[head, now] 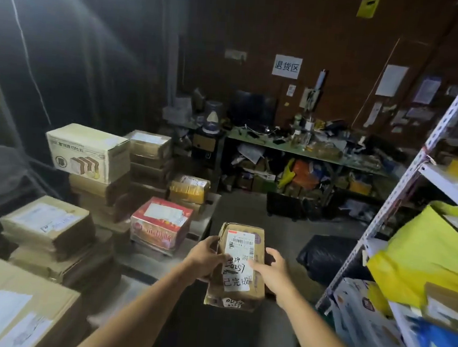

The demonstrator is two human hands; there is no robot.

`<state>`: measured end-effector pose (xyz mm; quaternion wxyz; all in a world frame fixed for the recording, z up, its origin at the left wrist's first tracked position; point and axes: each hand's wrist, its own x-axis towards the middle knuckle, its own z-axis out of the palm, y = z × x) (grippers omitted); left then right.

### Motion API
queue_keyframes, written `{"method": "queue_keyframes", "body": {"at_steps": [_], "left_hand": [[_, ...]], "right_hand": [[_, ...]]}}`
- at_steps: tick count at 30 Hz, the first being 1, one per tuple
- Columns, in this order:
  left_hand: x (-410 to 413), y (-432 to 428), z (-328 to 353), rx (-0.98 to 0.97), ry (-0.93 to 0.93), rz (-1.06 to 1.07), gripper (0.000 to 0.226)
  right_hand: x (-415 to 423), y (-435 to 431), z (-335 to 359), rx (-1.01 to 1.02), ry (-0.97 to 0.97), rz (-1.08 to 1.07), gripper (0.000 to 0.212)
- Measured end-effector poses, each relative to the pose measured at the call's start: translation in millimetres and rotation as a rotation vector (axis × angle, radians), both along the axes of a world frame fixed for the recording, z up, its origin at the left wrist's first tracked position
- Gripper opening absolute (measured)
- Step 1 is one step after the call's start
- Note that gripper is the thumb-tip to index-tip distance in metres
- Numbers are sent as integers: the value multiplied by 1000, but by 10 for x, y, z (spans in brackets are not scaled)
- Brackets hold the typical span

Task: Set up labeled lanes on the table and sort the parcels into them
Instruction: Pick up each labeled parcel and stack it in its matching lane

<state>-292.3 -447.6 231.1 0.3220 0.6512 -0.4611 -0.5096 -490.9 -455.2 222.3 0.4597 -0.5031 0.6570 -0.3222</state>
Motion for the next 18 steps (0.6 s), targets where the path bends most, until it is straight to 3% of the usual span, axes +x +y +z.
{"method": "queue_keyframes", "body": {"at_steps": [12,18], "left_hand": [[87,-2179,-68,-21,-66,191,66],[312,-2779,116,-29,-52,415,75]], "right_hand": [[141,-2463,-4,-1,-89,214,70],[508,-3544,223,-2,-54,460,63]]}}
